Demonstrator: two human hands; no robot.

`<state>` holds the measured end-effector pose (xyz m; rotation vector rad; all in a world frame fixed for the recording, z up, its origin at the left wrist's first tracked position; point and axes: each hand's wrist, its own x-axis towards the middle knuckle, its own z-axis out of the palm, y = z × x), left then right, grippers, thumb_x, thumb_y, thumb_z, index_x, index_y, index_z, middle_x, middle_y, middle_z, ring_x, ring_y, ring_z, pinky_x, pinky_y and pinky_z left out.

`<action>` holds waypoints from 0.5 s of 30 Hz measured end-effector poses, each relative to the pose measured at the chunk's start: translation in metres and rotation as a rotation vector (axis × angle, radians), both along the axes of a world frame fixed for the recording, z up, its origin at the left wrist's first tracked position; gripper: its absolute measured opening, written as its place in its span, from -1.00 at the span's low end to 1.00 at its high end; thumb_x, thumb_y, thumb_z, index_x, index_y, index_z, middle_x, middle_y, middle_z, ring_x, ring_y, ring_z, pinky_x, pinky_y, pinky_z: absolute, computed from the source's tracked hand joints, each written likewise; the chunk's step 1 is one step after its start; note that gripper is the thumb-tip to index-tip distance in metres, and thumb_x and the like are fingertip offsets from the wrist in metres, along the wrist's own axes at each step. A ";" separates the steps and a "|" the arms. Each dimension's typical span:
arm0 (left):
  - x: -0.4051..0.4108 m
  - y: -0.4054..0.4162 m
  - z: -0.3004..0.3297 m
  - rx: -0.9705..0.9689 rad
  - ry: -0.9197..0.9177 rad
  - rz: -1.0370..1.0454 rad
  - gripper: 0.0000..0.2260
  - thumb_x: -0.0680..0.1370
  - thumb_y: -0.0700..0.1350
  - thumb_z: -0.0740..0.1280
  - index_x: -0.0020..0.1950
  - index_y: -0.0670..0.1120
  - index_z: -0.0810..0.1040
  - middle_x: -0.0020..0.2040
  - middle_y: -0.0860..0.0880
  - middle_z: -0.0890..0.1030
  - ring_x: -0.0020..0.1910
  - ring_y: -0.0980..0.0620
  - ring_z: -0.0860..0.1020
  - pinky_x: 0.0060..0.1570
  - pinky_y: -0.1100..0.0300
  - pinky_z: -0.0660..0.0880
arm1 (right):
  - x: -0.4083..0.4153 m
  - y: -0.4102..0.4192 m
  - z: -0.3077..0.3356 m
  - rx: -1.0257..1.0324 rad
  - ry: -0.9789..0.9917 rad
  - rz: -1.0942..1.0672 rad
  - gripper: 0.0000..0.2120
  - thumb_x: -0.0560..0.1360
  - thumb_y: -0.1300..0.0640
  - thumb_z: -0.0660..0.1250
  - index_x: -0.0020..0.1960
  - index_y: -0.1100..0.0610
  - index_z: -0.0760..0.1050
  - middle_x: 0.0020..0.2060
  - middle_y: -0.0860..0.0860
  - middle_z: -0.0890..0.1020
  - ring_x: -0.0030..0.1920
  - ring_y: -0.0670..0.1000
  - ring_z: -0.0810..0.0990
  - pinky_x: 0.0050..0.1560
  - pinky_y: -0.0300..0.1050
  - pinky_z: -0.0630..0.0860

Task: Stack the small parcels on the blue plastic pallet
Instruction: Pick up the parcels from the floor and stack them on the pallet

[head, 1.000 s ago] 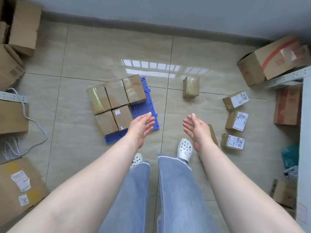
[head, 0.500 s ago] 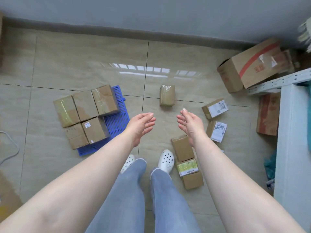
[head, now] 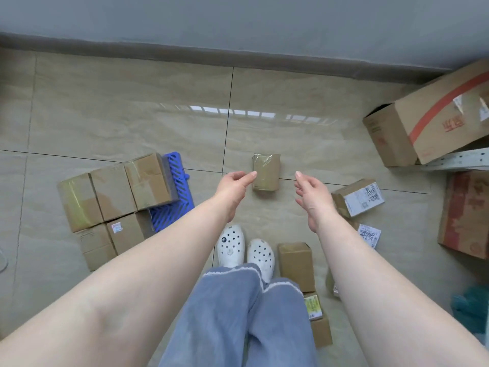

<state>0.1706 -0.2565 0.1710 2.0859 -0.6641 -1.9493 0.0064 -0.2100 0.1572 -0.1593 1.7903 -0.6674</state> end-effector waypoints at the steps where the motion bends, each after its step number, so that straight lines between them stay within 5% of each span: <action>1: -0.004 -0.003 -0.016 0.015 -0.025 -0.031 -0.48 0.54 0.02 0.39 0.42 -0.18 0.40 0.37 -0.11 0.48 0.36 -0.04 0.43 0.40 0.02 0.35 | -0.002 -0.001 -0.016 0.018 0.008 0.017 -0.55 0.57 -0.05 0.30 0.38 0.15 0.42 0.32 0.09 0.52 0.33 0.04 0.47 0.40 0.03 0.37; 10: -0.029 -0.014 -0.176 0.103 -0.128 -0.133 -0.34 0.58 0.15 0.28 0.57 -0.11 0.15 0.51 -0.07 0.32 0.41 -0.10 0.39 0.34 0.08 0.25 | -0.008 -0.014 -0.187 0.092 0.019 0.176 -0.41 0.58 -0.12 0.25 0.51 0.13 0.26 0.42 0.04 0.41 0.38 0.06 0.41 0.37 -0.08 0.33; 15: -0.033 -0.010 -0.239 0.127 -0.094 -0.153 -0.41 0.60 0.19 0.20 0.53 -0.11 0.26 0.47 -0.07 0.38 0.37 -0.07 0.40 0.23 0.16 0.30 | 0.000 -0.016 -0.253 0.056 -0.047 0.142 -0.42 0.58 -0.17 0.20 0.50 0.11 0.28 0.41 -0.01 0.45 0.39 0.00 0.42 0.45 0.05 0.32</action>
